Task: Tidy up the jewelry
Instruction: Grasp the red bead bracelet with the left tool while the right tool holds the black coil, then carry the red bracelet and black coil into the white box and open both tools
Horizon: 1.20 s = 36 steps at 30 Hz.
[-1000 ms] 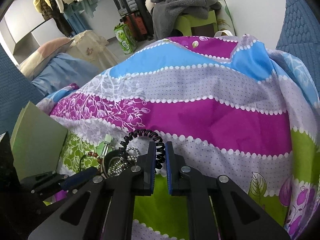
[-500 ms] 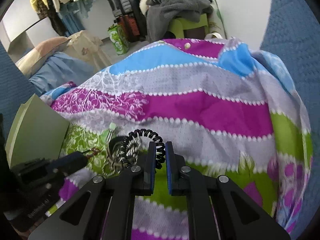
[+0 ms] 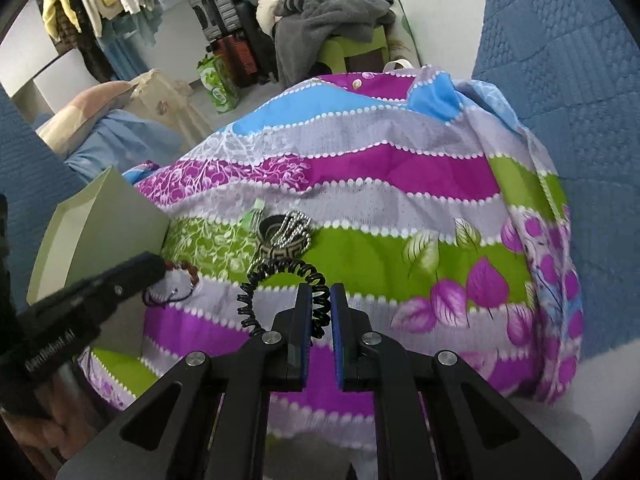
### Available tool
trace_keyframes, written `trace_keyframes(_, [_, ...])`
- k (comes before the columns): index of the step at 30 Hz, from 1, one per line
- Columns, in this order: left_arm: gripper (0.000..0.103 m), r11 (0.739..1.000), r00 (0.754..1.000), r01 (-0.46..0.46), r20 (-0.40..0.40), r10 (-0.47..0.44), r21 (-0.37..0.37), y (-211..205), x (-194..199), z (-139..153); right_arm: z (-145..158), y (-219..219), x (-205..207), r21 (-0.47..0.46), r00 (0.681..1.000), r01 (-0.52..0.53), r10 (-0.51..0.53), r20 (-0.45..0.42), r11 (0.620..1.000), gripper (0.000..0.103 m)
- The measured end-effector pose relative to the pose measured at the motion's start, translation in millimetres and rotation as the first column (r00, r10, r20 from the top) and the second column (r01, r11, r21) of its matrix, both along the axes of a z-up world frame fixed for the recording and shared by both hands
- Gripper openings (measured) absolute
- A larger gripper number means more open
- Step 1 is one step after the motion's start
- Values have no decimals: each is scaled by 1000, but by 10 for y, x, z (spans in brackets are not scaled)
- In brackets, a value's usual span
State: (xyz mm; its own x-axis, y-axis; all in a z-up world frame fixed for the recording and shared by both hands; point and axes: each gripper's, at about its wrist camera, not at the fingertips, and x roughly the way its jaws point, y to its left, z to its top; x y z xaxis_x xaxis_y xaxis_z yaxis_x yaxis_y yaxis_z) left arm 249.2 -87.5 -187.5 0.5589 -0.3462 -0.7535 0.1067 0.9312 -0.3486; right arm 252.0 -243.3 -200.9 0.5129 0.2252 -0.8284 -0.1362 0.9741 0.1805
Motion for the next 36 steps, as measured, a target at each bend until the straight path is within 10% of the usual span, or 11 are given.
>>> trace_keyframes(24, [4,999,989,-26,146,20,36,990,-280,1671,1643,566,-208,48,975,-66,54,216,997,7])
trace_keyframes(36, [5,996,990,-87,118,83,26,1632,-290,1611,1728,1296,-68,42,961,-177,164,221,983,7])
